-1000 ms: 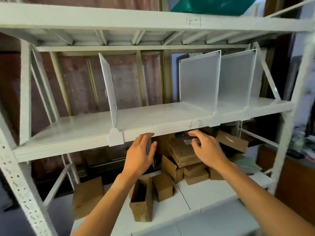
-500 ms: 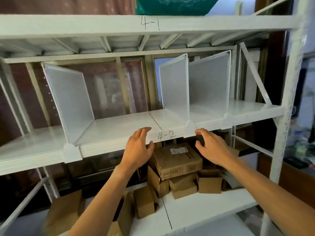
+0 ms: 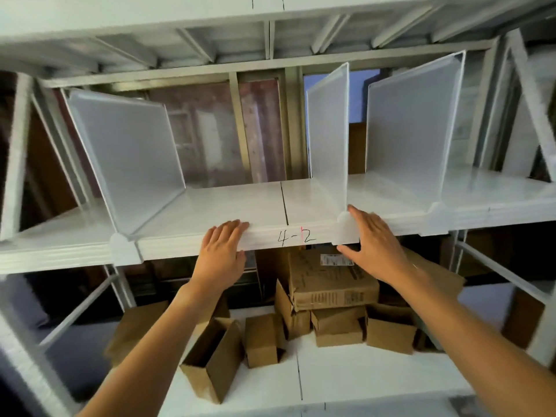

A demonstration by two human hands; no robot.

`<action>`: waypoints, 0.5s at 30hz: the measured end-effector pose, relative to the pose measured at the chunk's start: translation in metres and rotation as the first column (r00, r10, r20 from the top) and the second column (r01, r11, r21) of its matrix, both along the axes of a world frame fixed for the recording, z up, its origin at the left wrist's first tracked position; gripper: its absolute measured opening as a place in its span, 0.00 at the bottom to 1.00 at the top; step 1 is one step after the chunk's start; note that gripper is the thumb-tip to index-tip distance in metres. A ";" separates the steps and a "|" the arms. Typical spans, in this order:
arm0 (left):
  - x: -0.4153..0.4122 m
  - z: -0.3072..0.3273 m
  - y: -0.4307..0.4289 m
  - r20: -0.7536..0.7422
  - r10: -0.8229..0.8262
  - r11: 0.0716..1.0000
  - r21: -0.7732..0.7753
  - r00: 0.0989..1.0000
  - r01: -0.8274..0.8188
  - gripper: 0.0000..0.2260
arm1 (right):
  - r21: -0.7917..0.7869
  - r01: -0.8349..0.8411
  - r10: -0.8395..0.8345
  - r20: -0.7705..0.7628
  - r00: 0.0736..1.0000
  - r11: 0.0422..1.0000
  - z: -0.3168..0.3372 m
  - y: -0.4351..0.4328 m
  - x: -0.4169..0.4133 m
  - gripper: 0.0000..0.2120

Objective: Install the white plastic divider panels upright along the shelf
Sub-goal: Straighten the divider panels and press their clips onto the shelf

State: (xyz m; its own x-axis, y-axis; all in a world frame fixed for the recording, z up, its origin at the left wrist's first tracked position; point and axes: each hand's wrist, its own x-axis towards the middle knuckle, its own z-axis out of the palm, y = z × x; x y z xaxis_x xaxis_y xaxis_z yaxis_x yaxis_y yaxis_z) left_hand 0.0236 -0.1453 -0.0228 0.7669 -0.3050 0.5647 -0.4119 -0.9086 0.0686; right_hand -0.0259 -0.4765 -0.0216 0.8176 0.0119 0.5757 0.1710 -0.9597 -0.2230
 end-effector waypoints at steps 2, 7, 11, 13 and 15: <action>0.002 0.003 0.001 0.014 -0.021 0.996 -0.087 1.000 0.022 0.21 | -0.034 0.011 -0.010 0.036 0.999 0.999 -0.001 0.001 0.003 0.44; 0.010 0.063 -0.005 -0.081 -0.232 0.906 -0.380 0.969 0.185 0.17 | -0.108 0.015 -0.006 0.087 0.996 0.994 -0.002 -0.005 0.009 0.44; 0.018 0.133 -0.023 0.032 -0.317 0.862 -0.407 0.948 0.302 0.13 | -0.174 0.018 0.001 0.110 0.994 0.985 -0.005 -0.006 0.009 0.45; 0.019 0.160 -0.034 0.053 -0.376 0.827 -0.431 0.925 0.361 0.13 | -0.198 0.021 0.005 0.125 0.992 0.980 -0.007 -0.010 0.010 0.46; 0.018 0.181 -0.045 0.045 -0.392 0.825 -0.423 0.919 0.373 0.15 | -0.226 0.021 0.011 0.140 0.990 0.974 -0.008 -0.017 0.014 0.46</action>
